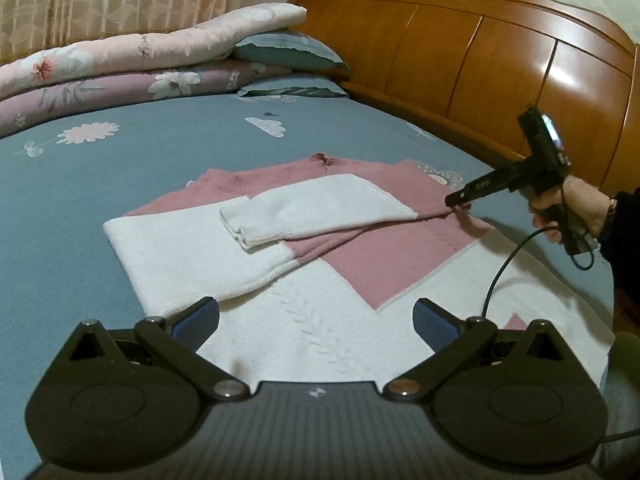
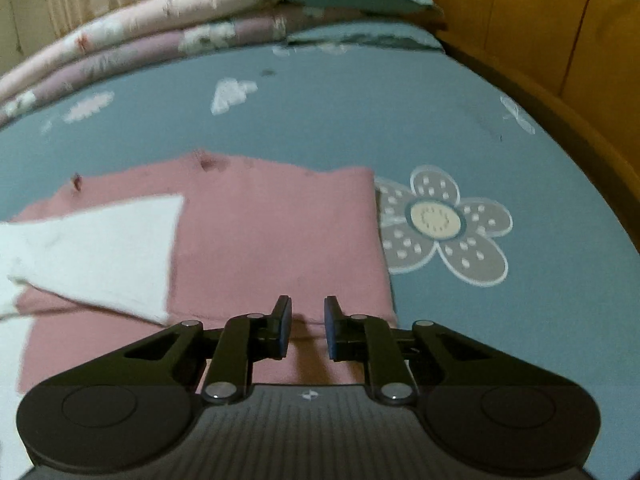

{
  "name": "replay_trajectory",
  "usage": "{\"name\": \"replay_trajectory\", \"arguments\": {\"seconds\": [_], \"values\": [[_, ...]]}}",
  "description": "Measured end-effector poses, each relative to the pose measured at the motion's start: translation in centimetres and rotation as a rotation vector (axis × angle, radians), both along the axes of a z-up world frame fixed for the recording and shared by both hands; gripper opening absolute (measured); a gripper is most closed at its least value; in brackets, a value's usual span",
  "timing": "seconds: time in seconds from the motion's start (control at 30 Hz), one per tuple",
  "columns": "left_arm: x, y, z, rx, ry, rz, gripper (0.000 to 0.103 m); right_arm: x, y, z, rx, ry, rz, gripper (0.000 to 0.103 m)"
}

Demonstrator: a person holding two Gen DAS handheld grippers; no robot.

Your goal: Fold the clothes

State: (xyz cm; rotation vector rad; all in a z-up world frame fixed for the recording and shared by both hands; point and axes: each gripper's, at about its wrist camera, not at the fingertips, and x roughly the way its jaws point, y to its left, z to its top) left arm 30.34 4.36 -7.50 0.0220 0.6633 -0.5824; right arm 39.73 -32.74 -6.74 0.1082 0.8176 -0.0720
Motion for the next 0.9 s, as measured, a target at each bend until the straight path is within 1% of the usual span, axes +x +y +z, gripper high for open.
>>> {"name": "replay_trajectory", "arguments": {"seconds": [0.33,0.47,0.53,0.6,0.63,0.77,0.83,0.9], "values": [[0.1,0.3,0.0,-0.011,0.001,0.011,0.102,1.7,-0.2,0.5,0.009,-0.004,-0.026,0.019],[0.4,0.2,-0.5,0.001,0.013,0.008,0.102,4.2,-0.9,-1.7,0.026,0.036,-0.048,0.019],[0.6,0.3,-0.7,0.006,0.022,0.012,0.102,5.6,-1.3,-3.0,0.035,0.058,-0.06,0.017],[0.8,0.4,-0.9,0.008,0.029,0.022,0.102,5.9,-1.5,-3.0,0.056,0.055,-0.077,0.018],[0.8,0.5,-0.9,0.006,0.031,0.027,0.102,5.7,-1.5,-2.7,0.06,0.051,-0.08,0.02],[0.5,0.5,-0.5,-0.008,0.019,0.023,0.102,2.9,-0.9,-0.6,0.065,0.005,-0.051,0.021],[0.4,0.4,-0.4,-0.01,0.016,0.018,0.102,0.7,-0.8,0.8,0.094,-0.028,-0.027,0.027],[0.3,0.1,-0.4,-0.008,0.016,0.012,0.102,-1.5,-0.7,1.5,0.126,-0.041,-0.008,0.029]]}}
